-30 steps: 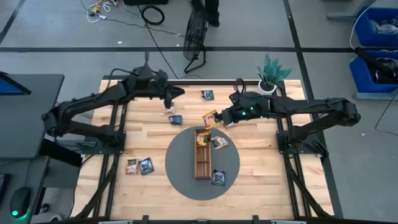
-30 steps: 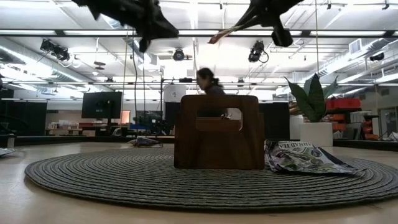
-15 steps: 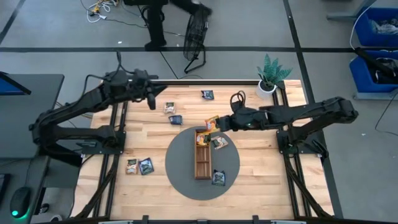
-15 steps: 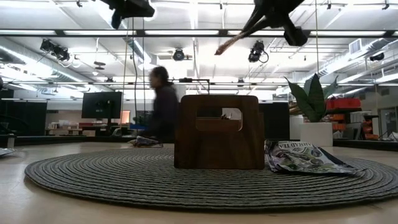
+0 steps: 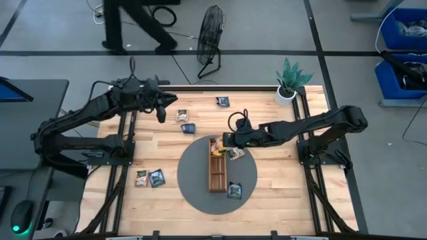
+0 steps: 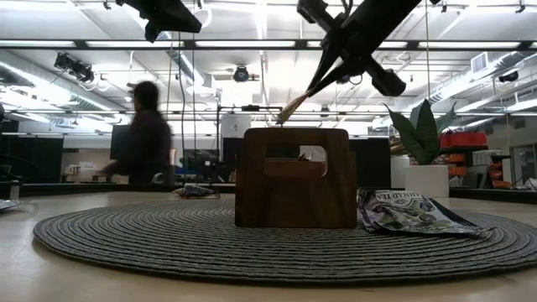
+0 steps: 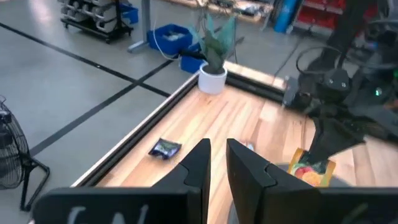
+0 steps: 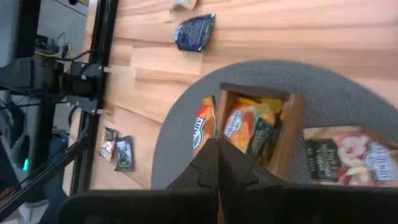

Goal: Pick & Place Tea
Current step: Put the orange tea bag into the top section of the wooden organizer

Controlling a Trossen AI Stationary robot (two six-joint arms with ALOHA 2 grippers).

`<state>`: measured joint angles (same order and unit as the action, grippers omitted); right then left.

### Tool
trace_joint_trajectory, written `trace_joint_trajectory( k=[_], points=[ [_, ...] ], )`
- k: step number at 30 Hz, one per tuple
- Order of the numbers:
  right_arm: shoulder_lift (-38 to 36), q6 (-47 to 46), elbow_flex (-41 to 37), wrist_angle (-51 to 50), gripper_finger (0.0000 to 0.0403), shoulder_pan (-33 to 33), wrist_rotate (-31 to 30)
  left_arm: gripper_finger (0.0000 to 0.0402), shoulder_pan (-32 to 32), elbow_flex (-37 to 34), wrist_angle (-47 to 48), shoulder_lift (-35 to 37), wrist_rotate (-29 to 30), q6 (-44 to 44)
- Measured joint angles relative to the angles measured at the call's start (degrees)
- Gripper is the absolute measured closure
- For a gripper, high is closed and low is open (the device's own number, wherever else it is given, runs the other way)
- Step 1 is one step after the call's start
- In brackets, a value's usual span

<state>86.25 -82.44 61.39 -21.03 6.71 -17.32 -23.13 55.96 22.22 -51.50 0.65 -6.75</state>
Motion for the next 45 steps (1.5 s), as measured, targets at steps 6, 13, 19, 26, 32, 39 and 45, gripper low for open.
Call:
trace_joint_trajectory(
  k=[6, 13, 19, 26, 32, 39, 45],
  points=[
    [3.24, -1.35, 0.0, 2.62, 0.0403, 0.21, 0.8, 0.0349, 1.6, -0.02, 1.17, -0.47, -1.97, 2.83],
    [7.71, -1.57, 0.0, 2.94, 0.0403, 0.21, 0.88, 0.0349, 3.29, -0.02, 1.57, -0.75, -2.01, 4.47],
    [10.34, -1.61, 0.0, 2.97, 0.0403, -0.05, 0.07, 0.0349, 3.49, -0.02, 1.87, -0.69, -1.95, 4.44],
    [11.7, -1.13, 0.0, 2.85, 0.0403, -0.27, -0.21, 0.0349, 3.49, -0.02, 3.28, -0.69, -1.95, 4.42],
    [11.9, -1.15, 0.0, 3.73, 0.0403, -0.62, -2.51, 0.0349, 3.49, -0.02, 3.43, -0.69, -1.93, 4.4],
    [11.9, 0.59, 0.0, 4.67, 0.0399, -0.62, -2.59, 0.0349, 3.49, -0.02, 3.92, -0.69, -1.93, 4.4],
    [11.9, 2.86, 0.0, 4.76, 0.0387, -0.62, -2.59, 0.0349, 3.49, -0.02, 4.31, -0.69, -1.93, 4.38]
  ],
)
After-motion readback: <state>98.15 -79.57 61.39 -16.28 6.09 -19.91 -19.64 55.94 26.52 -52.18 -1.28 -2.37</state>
